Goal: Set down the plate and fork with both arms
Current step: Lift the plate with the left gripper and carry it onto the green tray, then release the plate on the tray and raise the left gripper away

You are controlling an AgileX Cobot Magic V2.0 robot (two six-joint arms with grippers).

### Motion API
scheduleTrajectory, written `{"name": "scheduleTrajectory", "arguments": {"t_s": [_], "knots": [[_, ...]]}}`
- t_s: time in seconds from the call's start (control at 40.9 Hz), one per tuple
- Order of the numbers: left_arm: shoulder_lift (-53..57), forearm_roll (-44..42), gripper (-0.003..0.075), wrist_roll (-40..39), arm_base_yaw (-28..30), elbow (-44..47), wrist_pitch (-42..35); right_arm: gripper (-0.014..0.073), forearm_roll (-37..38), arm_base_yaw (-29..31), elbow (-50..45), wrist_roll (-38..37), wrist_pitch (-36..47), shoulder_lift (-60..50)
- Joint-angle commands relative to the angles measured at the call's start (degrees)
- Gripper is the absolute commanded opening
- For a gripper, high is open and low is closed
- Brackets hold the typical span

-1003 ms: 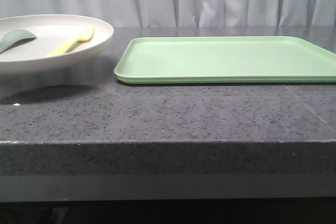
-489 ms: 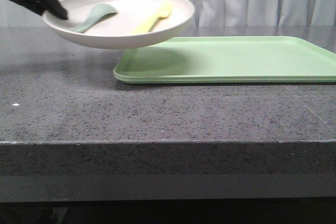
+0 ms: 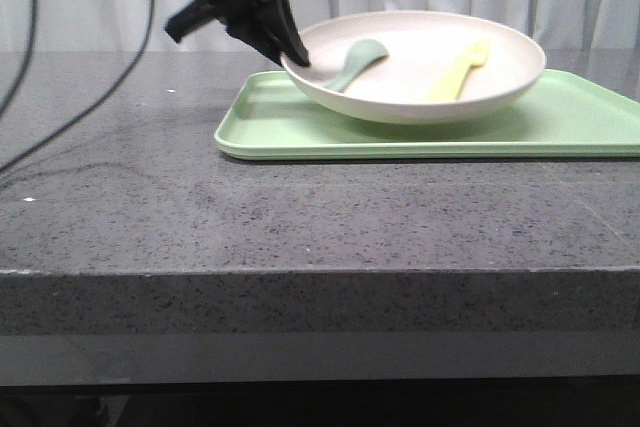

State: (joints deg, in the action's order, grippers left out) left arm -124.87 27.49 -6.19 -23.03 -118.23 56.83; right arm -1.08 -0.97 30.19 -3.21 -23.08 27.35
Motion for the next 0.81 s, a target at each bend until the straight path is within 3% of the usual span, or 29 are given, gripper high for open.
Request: {"name": "scheduleTrajectory", "arguments": {"t_s": [0.0,0.391,0.465,0.66,0.782], "knots": [[0.9,2.5,-0.0018,-2.8,-1.3,-5.3,-2.1,0.0569,0.1,0.2,2.1,0.7,3.9,0.7],[-1.0,3.1,0.0001,-3.2,-2.5,-6.9,-3.0,0.0569,0.1,0.2,2.1,0.7,3.9,0.7],[-1.0,3.1,0.0056,-3.2,-2.5,-6.9,-3.0,0.0569,0.1,0.2,2.1,0.7,3.9,0.7],[-0.1,3.1,0.0321,-3.2,-2.0,-7.0,-2.7,0.0569,0.1,0.2,2.1,0.7,3.9,0.7],[2.4,3.0,0.0369,-1.6,-1.4,-7.7,-2.4,0.0569,0.1,0.2,2.1,0.7,3.9,0.7]]}}
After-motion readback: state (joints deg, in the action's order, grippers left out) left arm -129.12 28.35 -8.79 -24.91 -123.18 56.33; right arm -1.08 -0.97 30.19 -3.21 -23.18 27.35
